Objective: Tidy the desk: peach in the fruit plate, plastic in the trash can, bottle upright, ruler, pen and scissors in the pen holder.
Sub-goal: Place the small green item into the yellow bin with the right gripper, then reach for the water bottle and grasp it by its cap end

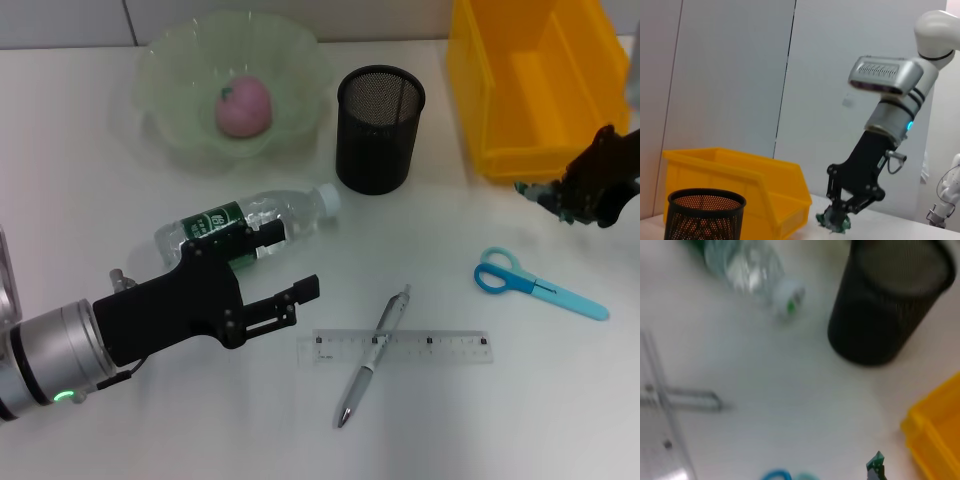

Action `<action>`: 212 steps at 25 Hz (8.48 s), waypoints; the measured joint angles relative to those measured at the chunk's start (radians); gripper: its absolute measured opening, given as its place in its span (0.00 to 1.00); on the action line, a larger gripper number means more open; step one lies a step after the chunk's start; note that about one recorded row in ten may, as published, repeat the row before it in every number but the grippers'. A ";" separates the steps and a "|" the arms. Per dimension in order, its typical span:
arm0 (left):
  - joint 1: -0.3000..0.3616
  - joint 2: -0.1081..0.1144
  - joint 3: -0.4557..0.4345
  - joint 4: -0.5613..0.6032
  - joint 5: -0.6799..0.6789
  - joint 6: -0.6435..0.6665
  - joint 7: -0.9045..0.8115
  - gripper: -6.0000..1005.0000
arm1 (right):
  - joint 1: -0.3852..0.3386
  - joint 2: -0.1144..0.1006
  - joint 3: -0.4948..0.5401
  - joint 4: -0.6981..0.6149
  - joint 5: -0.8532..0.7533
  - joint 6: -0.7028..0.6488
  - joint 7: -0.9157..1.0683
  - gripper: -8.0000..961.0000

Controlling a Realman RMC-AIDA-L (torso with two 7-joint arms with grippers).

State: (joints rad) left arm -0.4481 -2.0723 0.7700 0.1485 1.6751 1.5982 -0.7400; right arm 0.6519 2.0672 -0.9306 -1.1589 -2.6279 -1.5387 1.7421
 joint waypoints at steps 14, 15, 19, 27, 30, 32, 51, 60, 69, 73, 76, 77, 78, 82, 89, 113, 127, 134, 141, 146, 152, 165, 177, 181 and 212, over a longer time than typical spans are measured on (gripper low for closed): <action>-0.001 0.000 0.000 0.005 0.000 0.012 -0.001 0.77 | -0.192 -0.015 0.331 0.197 0.533 -0.053 -0.340 0.06; -0.001 0.001 0.000 0.006 0.000 0.013 -0.002 0.77 | -0.192 -0.015 0.331 0.197 0.533 -0.053 -0.340 0.06; -0.003 0.003 0.000 0.006 0.000 0.015 -0.006 0.77 | -0.228 -0.026 0.458 0.432 0.654 -0.053 -0.594 0.06; -0.010 0.002 0.000 0.006 0.000 0.016 -0.008 0.77 | -0.239 -0.054 0.538 0.708 0.804 -0.046 -0.851 0.06; -0.012 0.002 0.000 0.005 0.000 0.016 -0.008 0.77 | -0.235 -0.050 0.538 0.739 0.821 -0.035 -0.884 0.06; -0.012 0.002 0.000 0.005 0.000 0.016 -0.008 0.77 | -0.232 -0.048 0.537 0.742 0.822 -0.033 -0.887 0.06; -0.009 0.000 0.000 0.000 -0.003 0.018 -0.005 0.77 | -0.107 0.014 0.541 0.857 1.119 0.283 -1.094 0.07; -0.009 0.000 -0.003 -0.003 -0.006 0.019 -0.001 0.77 | -0.041 0.014 0.541 0.878 1.167 0.413 -1.099 0.09; -0.012 0.000 -0.008 -0.003 -0.006 0.019 0.001 0.77 | -0.022 0.015 0.542 0.887 1.174 0.462 -1.100 0.12; -0.012 0.000 -0.008 -0.002 -0.006 0.019 0.001 0.77 | -0.017 0.014 0.539 0.887 1.211 0.489 -1.097 0.13; -0.012 0.000 -0.005 -0.001 -0.006 0.019 0.001 0.77 | -0.017 0.014 0.533 0.890 1.233 0.491 -1.100 0.17; -0.012 0.000 -0.004 0.000 -0.006 0.019 0.001 0.77 | -0.017 0.014 0.533 0.891 1.233 0.491 -1.100 0.20; -0.012 0.000 -0.004 0.000 -0.006 0.019 0.001 0.77 | -0.017 0.014 0.533 0.891 1.233 0.491 -1.100 0.24; -0.012 0.000 -0.002 0.000 -0.006 0.019 0.001 0.77 | -0.018 0.015 0.533 0.892 1.233 0.494 -1.096 0.37; -0.012 0.000 -0.001 -0.001 -0.006 0.020 0.001 0.77 | -0.026 0.016 0.536 0.892 1.272 0.490 -1.092 0.58; -0.024 0.000 -0.007 0.005 -0.009 0.023 -0.007 0.77 | -0.200 -0.008 0.415 0.806 1.228 0.057 -0.713 0.78; -0.050 0.003 -0.001 0.036 -0.005 0.016 -0.061 0.77 | -0.306 -0.050 0.398 0.653 0.703 -0.165 -0.692 0.78; -0.051 0.003 -0.002 0.042 -0.006 0.010 -0.063 0.77 | -0.310 -0.039 0.391 0.661 0.628 -0.086 -0.782 0.78; -0.050 0.005 -0.002 0.063 -0.003 0.004 -0.088 0.77 | -0.312 -0.034 0.391 0.663 0.620 -0.083 -0.787 0.78; -0.050 0.005 -0.001 0.065 -0.002 0.002 -0.089 0.77 | -0.314 -0.032 0.391 0.663 0.618 -0.083 -0.787 0.78; -0.050 0.005 -0.001 0.069 -0.002 0.002 -0.090 0.77 | -0.316 -0.031 0.391 0.663 0.617 -0.083 -0.788 0.78; -0.173 0.004 0.086 0.332 0.068 -0.141 -0.526 0.77 | -0.318 -0.031 0.390 0.663 0.616 -0.073 -0.788 0.78; -0.279 0.003 0.276 0.769 0.437 -0.206 -1.126 0.76 | -0.329 -0.029 0.396 0.658 0.615 -0.072 -0.788 0.78; -0.350 0.002 0.312 0.788 0.560 -0.207 -1.243 0.76 | -0.330 -0.029 0.397 0.655 0.615 -0.072 -0.788 0.78; -0.470 -0.008 0.710 0.632 0.723 -0.509 -1.424 0.76 | -0.324 -0.029 0.395 0.652 0.615 -0.072 -0.785 0.78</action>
State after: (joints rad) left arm -0.9185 -2.0800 1.4800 0.7806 2.3981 1.0894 -2.1645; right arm 0.3278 2.0386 -0.5354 -0.5068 -2.0125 -1.6107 0.9568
